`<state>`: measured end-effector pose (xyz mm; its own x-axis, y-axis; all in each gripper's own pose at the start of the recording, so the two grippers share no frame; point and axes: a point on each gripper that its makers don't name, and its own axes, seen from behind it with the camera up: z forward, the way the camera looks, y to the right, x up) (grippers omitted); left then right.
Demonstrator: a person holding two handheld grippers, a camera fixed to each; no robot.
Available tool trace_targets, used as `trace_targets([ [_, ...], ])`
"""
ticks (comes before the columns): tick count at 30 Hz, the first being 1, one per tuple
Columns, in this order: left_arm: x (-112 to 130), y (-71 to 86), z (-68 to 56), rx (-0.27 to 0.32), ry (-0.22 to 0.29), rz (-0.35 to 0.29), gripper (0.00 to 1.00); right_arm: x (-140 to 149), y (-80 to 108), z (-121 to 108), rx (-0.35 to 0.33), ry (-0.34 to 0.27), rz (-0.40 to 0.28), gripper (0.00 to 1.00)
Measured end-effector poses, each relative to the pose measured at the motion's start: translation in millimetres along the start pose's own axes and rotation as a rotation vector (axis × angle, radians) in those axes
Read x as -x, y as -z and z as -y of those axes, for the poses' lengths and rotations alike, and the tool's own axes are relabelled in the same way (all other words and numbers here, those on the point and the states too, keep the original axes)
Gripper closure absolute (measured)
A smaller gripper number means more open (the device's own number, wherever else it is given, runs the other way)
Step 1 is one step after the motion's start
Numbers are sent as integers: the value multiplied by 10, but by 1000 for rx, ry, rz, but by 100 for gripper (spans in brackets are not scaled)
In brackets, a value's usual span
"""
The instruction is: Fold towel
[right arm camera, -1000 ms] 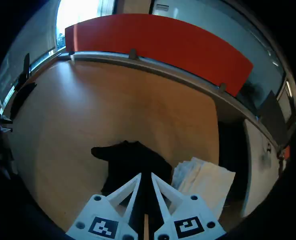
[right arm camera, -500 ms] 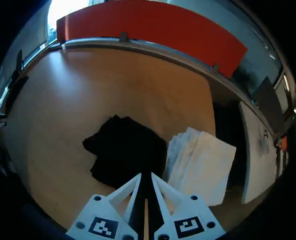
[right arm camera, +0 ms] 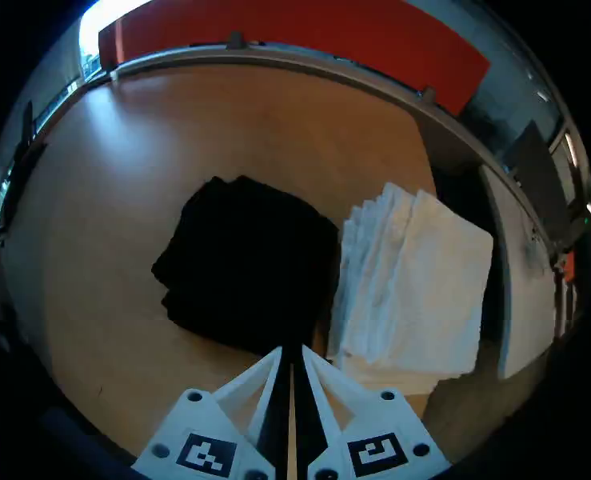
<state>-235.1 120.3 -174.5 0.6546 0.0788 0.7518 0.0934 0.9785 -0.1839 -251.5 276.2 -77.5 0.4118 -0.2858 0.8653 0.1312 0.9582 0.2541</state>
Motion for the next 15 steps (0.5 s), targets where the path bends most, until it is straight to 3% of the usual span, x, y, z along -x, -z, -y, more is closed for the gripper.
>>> trace_targets([
  [15,79,34,53,-26,-2,19,10,268,-264,-23,20,-22,66,98],
])
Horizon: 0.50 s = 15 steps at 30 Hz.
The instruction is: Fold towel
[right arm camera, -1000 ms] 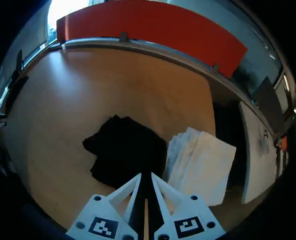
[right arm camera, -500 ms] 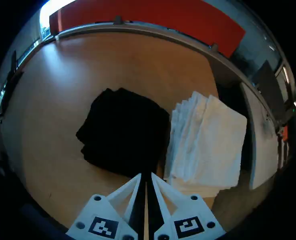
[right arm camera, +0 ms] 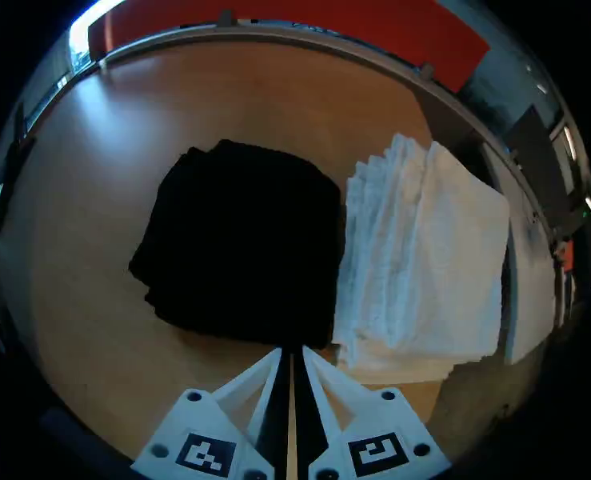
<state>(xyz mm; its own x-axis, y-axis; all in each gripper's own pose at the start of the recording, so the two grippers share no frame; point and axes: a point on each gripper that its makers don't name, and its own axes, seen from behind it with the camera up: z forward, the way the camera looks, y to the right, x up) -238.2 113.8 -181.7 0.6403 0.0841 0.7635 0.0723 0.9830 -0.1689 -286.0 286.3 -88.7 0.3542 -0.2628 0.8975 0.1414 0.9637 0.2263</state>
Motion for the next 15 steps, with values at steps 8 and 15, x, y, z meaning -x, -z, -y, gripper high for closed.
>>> trace_targets([
  [8,-42,-14,-33,4,-6,-3,10,-11,-25,-8,2,-28,-20,94],
  [15,-69,-31,-52,8,-11,-4,10,-18,-24,11,0,-36,-31,85],
])
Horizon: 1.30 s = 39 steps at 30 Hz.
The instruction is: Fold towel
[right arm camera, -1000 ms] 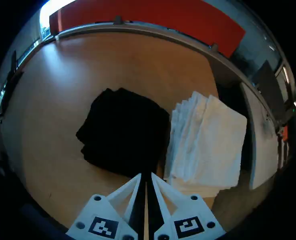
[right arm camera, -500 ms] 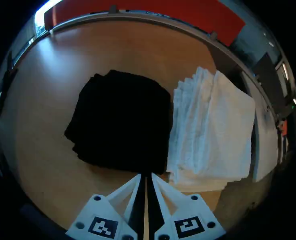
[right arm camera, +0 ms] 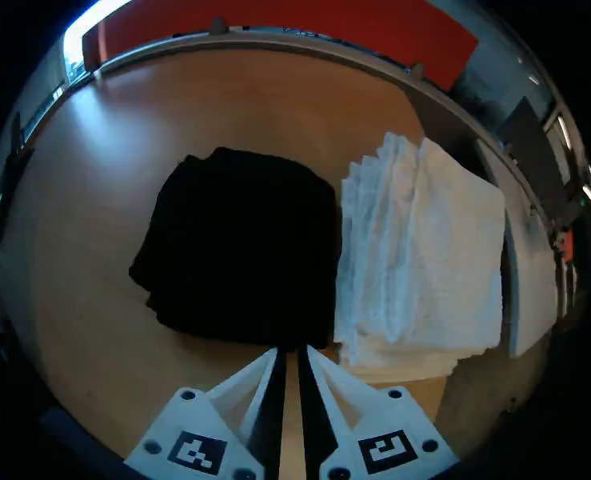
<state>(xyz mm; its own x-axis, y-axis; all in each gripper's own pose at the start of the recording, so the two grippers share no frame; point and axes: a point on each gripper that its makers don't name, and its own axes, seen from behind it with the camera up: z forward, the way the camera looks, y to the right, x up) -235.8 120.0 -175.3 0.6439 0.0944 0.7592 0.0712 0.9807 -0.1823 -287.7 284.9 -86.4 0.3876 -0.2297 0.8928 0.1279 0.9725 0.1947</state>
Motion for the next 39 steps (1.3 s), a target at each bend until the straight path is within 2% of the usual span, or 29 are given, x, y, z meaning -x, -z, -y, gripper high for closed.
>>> trace_targets([
  [3,-8,-3,-1,-1,2,-2,10,-4,15,17,-4,1,-7,69],
  [7,-21,-7,3,-1,7,-5,10,-42,57,35,-4,1,-32,37],
  [9,-27,-9,4,-1,9,-7,10,-72,81,56,-6,1,-50,33],
  [13,-38,-11,1,0,10,-11,10,-156,131,139,-23,-4,-89,17],
  [20,-50,-5,1,1,12,-15,10,-344,192,264,-44,-23,-156,15],
  [27,-36,9,29,-4,12,-14,10,-477,156,380,-72,-45,-184,15],
  [32,-15,27,64,-12,12,-11,10,-456,70,454,-91,-50,-169,15],
  [39,14,39,107,-20,16,-4,10,-268,-114,531,-102,-67,-117,15],
])
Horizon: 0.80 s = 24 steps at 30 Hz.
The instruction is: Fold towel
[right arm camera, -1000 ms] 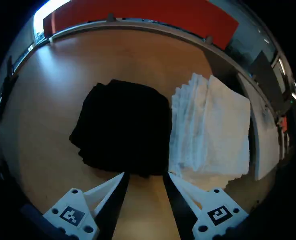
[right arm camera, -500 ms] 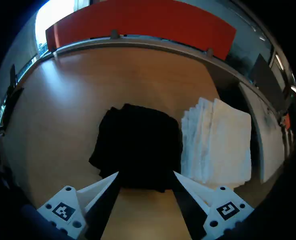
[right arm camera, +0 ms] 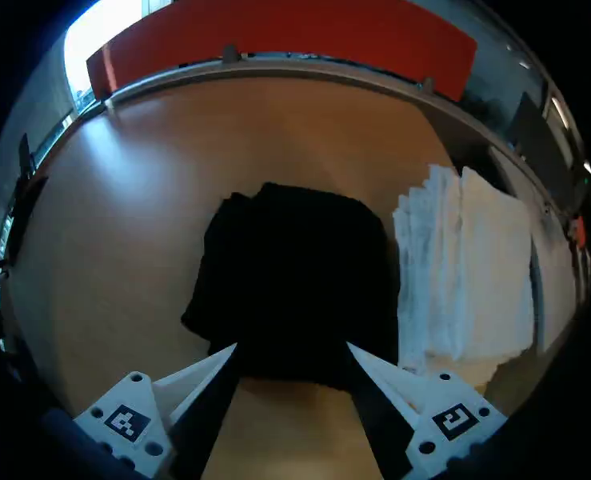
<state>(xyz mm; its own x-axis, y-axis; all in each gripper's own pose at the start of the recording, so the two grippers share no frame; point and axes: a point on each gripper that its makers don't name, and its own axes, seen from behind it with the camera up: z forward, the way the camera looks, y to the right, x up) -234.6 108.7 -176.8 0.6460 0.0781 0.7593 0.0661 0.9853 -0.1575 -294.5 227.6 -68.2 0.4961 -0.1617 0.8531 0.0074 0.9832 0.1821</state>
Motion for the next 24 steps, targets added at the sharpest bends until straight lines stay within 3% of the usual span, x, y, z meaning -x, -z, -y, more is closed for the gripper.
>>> trace_targets([
  [9,-18,-22,3,1,-4,3,10,81,-75,34,3,-19,12,15],
  [24,-64,-63,15,3,12,-5,10,-143,96,4,25,-26,-68,15],
])
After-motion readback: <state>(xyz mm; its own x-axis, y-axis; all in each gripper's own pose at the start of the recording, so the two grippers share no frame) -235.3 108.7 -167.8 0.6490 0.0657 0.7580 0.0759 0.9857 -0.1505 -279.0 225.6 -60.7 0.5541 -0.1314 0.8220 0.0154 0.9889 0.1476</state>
